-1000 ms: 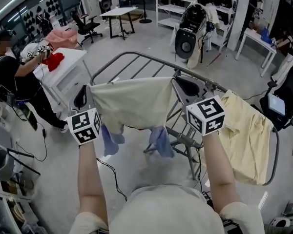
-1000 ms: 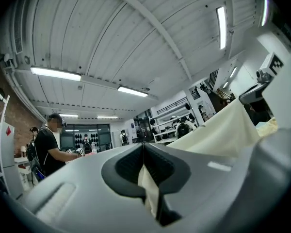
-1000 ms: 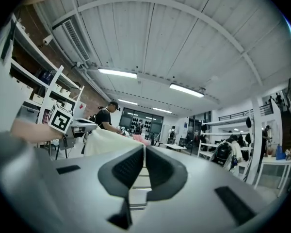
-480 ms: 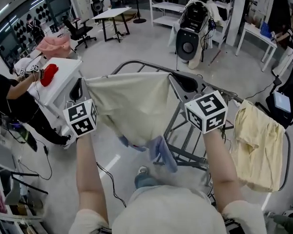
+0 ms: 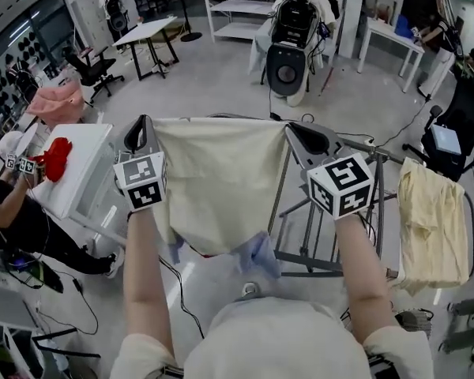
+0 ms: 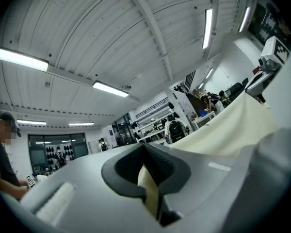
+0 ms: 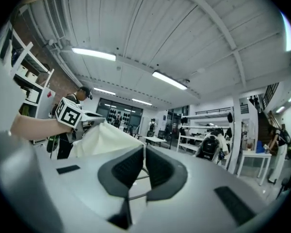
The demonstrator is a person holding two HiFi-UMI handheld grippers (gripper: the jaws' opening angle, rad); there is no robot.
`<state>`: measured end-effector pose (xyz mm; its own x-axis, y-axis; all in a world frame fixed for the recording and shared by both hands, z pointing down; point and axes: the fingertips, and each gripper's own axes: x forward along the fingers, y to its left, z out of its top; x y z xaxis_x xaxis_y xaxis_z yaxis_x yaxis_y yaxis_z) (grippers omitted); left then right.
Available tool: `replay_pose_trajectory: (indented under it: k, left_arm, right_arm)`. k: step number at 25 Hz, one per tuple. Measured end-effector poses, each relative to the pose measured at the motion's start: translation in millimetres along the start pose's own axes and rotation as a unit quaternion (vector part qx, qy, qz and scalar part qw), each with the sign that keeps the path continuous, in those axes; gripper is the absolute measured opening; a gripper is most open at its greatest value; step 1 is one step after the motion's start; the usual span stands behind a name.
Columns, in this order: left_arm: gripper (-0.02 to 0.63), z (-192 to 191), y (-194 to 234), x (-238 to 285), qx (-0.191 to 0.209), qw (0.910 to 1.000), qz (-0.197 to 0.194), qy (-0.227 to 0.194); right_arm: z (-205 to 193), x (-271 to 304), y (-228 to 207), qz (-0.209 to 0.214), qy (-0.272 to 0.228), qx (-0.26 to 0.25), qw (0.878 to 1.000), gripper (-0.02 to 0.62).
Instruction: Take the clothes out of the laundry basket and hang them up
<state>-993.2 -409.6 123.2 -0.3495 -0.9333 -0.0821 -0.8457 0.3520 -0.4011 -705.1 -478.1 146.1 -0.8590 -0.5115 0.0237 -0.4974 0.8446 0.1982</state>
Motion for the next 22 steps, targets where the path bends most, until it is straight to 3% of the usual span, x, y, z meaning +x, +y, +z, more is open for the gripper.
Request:
replay_pose_trajectory:
  k: [9, 15, 22]
  left_arm:
    - [0.011, -12.9, -91.1, 130.3, 0.023, 0.9912, -0.13, -0.012]
    - [0.012, -13.8, -190.9, 191.7, 0.032, 0.9743, -0.223, -0.014]
    - [0.012, -10.7, -300.5, 216.4, 0.016, 0.9514, -0.307, -0.012]
  right_arm:
    - [-43.2, 2.6, -55.1, -0.103, 0.067, 0.016, 0.992, 0.017]
    - [-80.8, -21.9, -97.2, -0.182, 0.118, 0.033, 0.976, 0.017]
    - [-124.0, -66.1, -140.5, -0.262, 0.167, 0.062, 0.948, 0.017]
